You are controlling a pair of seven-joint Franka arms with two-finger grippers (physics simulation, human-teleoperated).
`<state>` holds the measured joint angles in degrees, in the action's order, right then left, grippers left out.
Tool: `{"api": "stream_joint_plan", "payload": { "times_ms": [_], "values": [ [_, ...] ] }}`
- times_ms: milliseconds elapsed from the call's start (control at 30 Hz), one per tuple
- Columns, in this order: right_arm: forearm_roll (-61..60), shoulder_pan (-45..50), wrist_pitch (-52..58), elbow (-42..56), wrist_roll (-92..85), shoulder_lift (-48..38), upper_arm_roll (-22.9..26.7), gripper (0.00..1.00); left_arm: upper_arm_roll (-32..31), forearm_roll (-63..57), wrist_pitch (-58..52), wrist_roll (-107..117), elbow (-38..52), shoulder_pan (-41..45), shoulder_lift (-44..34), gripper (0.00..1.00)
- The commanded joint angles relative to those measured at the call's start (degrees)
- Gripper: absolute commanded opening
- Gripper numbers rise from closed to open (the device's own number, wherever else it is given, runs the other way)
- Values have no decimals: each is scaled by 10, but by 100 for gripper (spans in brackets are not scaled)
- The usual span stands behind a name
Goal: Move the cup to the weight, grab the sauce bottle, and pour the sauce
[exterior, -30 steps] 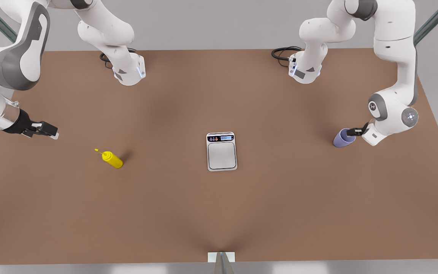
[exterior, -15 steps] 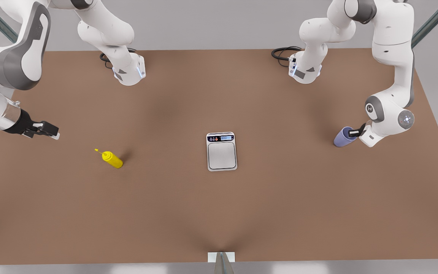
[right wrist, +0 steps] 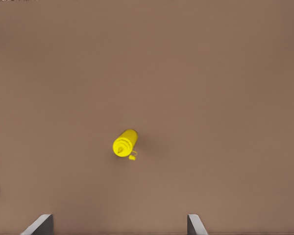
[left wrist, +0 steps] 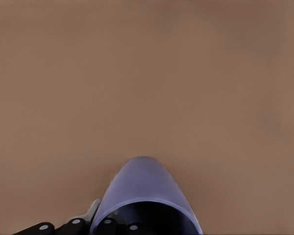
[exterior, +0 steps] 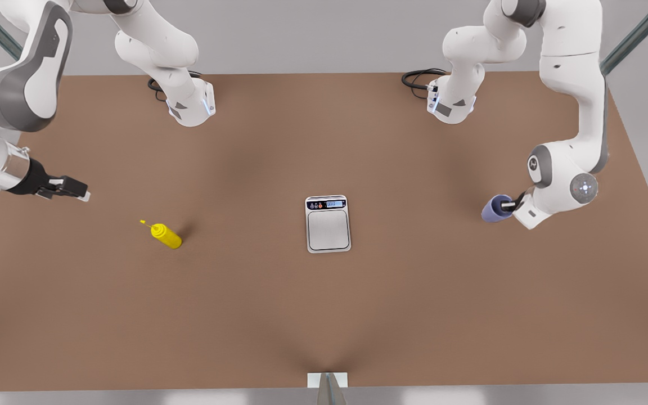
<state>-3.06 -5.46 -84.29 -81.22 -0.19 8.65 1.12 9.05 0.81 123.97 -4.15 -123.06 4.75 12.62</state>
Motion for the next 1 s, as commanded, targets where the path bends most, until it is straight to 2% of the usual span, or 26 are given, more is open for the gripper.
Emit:
{"api": "stream_joint_plan", "payload": {
  "times_ms": [0, 33, 133, 167, 233, 267, 333, 400, 500, 567, 767, 900, 967],
  "values": [
    [-14, 4, 5, 4, 9, 3, 15, 100, -13, 36, -15, 35, 17, 7, 4, 23],
    [-91, 37, 25, 8, 54, 17, 92, 100, -63, 36, -48, 110, 68, 8, 21, 23],
    [-301, 48, 113, 26, 159, 89, 255, 100, -176, 35, -53, 277, 149, 9, 63, 23],
    [-360, 48, 127, 20, 167, 112, 296, 100, -204, 34, -53, 317, 171, 10, 78, 23],
    [-440, 40, 131, -2, 273, 138, 316, 100, -227, 30, -53, 390, 219, 40, 114, 23],
    [-500, 36, 131, -21, 339, 161, 317, 100, -227, 29, -52, 430, 242, 66, 130, 24],
    [-602, 6, 144, -52, 352, 223, 314, 100, -228, 30, -52, 475, 258, 101, 141, 24],
    [-652, -28, 171, -57, 352, 287, 277, 100, -227, 31, -44, 513, 262, 134, 154, 24],
    [-650, -33, 171, -108, 323, 291, 224, 100, -227, 32, -44, 593, 337, 189, 205, 24],
    [-647, -37, 171, -109, 332, 301, 189, 100, -227, 33, -43, 644, 361, 217, 230, 25],
    [-646, -38, 171, -118, 333, 337, 178, 100, -228, 34, -22, 653, 365, 235, 263, 27],
    [-644, -51, 169, -118, 310, 351, 179, 100, -228, 35, 4, 655, 366, 237, 276, 45],
    [-647, -56, 167, -114, 295, 370, 180, 100, -228, 34, 5, 654, 365, 237, 277, 71]
  ]
}}
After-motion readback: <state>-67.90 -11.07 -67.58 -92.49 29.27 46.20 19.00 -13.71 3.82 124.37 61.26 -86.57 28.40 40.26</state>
